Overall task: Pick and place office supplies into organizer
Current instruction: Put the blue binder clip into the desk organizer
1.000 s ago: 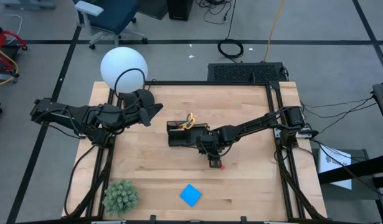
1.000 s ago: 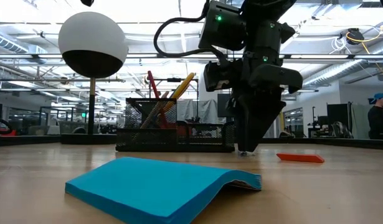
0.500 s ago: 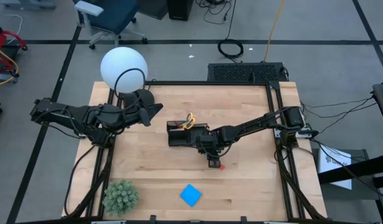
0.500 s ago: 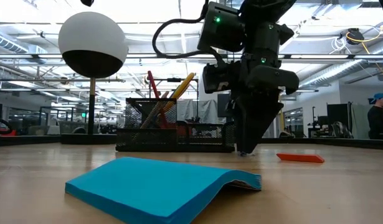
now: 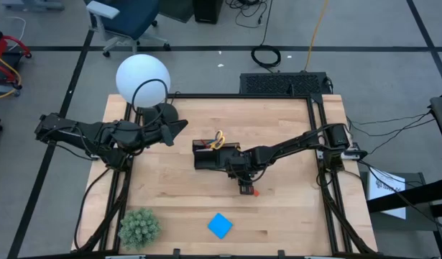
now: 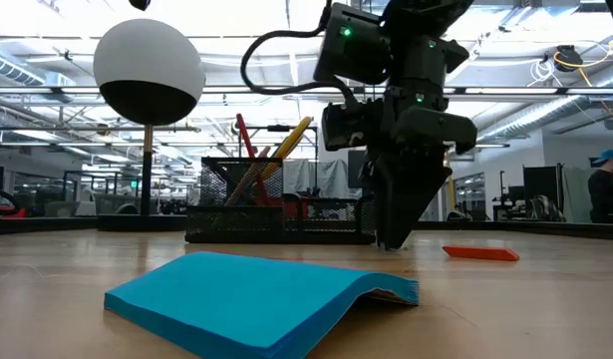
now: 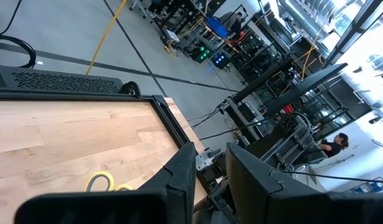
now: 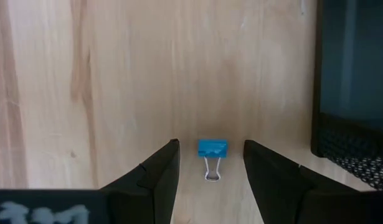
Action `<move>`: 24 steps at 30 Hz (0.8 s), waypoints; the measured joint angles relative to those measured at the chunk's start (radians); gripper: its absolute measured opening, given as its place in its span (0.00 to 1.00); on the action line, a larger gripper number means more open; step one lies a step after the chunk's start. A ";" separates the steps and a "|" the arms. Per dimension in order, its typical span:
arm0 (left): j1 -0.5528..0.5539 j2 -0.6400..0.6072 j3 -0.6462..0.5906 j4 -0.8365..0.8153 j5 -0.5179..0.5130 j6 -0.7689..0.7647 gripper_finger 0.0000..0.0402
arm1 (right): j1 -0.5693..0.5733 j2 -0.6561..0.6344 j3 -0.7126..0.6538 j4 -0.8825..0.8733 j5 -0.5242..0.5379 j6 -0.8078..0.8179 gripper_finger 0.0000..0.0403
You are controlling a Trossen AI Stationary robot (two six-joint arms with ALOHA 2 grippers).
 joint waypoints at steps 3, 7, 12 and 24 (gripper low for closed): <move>0.000 0.000 0.000 0.000 0.000 0.000 0.20 | -0.001 0.030 0.025 -0.018 -0.015 0.003 0.42; 0.000 0.000 0.000 0.000 0.000 0.000 0.20 | -0.001 0.052 0.049 -0.037 -0.020 -0.001 0.42; 0.000 0.000 0.000 0.000 0.000 0.000 0.20 | 0.000 0.054 0.048 -0.035 -0.010 -0.011 0.42; 0.000 0.000 0.000 0.000 0.000 0.000 0.20 | -0.001 0.057 0.047 -0.042 -0.019 -0.019 0.32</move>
